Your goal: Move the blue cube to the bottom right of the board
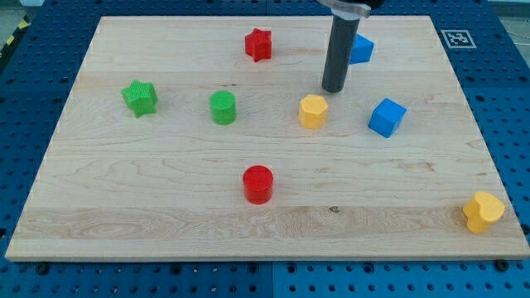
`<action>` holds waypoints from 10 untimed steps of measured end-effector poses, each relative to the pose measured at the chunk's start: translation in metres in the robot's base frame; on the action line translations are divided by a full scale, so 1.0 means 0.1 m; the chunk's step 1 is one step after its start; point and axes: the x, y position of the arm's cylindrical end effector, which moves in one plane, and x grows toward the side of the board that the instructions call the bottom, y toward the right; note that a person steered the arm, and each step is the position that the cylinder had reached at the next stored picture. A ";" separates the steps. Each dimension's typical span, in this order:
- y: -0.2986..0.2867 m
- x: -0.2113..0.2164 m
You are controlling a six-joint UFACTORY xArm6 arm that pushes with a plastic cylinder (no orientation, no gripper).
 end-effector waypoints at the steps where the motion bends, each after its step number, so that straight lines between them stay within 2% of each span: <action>1: 0.17 0.21; 3: 0.75 0.38; 6: 0.66 0.82; 10: 0.83 1.12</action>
